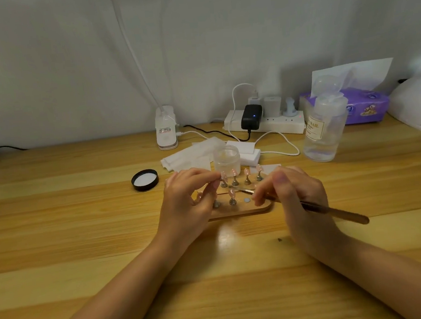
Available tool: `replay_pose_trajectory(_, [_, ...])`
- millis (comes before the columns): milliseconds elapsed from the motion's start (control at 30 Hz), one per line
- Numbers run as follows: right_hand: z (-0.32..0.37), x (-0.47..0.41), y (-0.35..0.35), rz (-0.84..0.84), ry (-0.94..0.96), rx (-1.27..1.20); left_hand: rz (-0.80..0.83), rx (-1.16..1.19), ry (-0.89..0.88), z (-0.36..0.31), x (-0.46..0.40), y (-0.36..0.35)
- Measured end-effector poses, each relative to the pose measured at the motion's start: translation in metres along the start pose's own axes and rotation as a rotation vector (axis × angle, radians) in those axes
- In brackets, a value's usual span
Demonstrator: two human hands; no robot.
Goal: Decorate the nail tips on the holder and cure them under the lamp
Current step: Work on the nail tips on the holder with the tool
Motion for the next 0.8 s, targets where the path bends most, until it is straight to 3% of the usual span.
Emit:
replay_pose_trajectory(167, [-0.002, -0.005, -0.006, 0.057, -0.078, 0.049, 0.005, 0.01, 0.014, -0.002, 0.0, 0.0])
replay_pose_trajectory(433, [0.006, -0.001, -0.001, 0.031, 0.006, -0.017, 0.011, 0.077, 0.086, 0.003, 0.001, 0.0])
replay_pose_trajectory(633, [-0.006, -0.006, 0.0, 0.024, -0.181, -0.05, 0.027, 0.081, 0.069, 0.0, 0.0, -0.001])
replay_pose_trajectory(800, [0.0, -0.01, -0.009, 0.105, -0.09, 0.068, 0.049, 0.068, 0.028, -0.007, 0.0, -0.002])
Point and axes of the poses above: each hand's wrist, its own x-axis away from the middle knuckle, its own y-axis out of the back of the hand, z = x × y, the point moved 8 cm from there along -x, towards the middle knuckle, and after that the axes turned 10 degrees about z, right-handed, at the moved point
